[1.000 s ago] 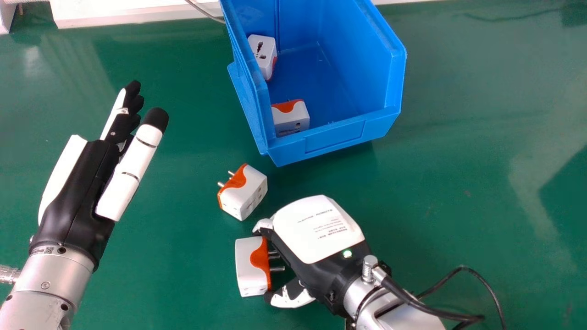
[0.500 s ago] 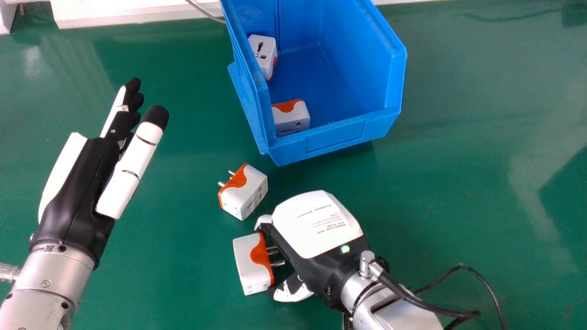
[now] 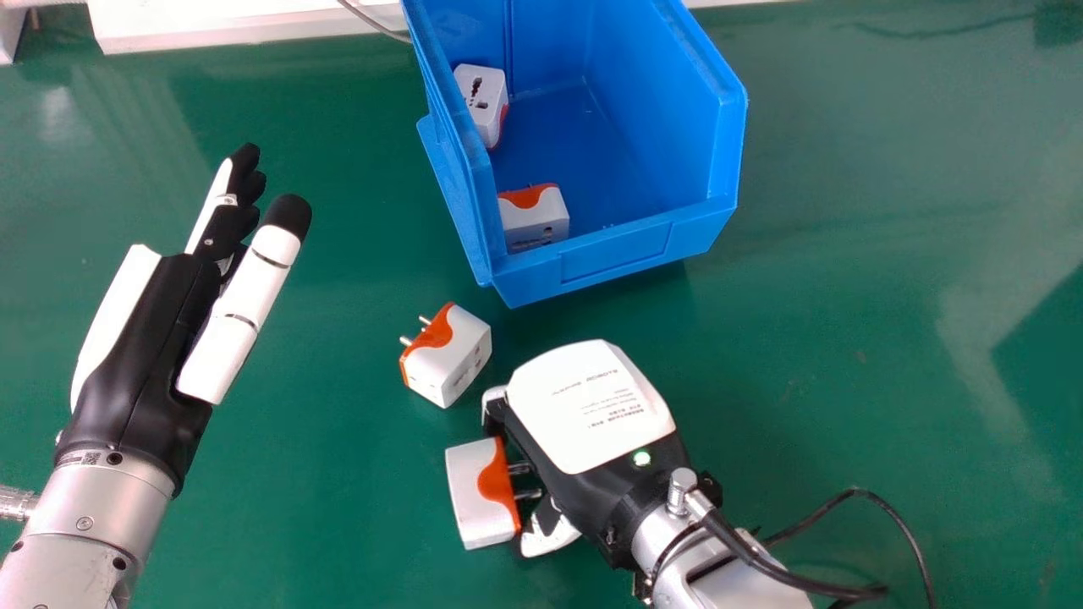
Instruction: Pick all objects and put in blue box
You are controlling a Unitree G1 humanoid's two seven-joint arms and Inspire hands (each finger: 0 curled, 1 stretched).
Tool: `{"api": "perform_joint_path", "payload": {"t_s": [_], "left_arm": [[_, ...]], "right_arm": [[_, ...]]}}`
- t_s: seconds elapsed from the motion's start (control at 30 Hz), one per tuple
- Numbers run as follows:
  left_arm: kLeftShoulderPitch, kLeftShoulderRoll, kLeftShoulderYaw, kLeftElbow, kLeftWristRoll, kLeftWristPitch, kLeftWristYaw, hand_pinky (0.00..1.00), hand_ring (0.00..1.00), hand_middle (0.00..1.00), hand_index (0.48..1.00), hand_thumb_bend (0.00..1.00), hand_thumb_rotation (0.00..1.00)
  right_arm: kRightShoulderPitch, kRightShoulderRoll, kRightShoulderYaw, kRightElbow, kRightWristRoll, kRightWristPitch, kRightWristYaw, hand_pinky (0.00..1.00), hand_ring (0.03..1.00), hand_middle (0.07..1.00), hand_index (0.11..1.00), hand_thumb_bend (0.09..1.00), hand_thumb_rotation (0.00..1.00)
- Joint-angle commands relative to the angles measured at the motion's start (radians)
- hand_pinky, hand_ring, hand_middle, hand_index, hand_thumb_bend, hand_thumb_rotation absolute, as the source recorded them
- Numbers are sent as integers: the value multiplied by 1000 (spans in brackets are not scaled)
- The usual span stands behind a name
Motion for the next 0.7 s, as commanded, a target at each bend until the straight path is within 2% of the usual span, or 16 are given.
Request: {"api": "perform_joint_path", "payload": {"t_s": [0.0, 0.67], "left_arm": [[-8, 2, 6, -16, -2, -22, 3, 1000, 1000, 1000, 1000, 576, 1000], [-12, 8, 13, -6, -8, -35, -4, 1000, 1000, 1000, 1000, 584, 1000]], "right_arm": [[27, -36, -14, 34, -1, 16, 7, 284, 344, 462, 508, 505, 20], [61, -8, -44, -17, 55, 62, 47, 285, 346, 438, 505, 513, 2]]}}
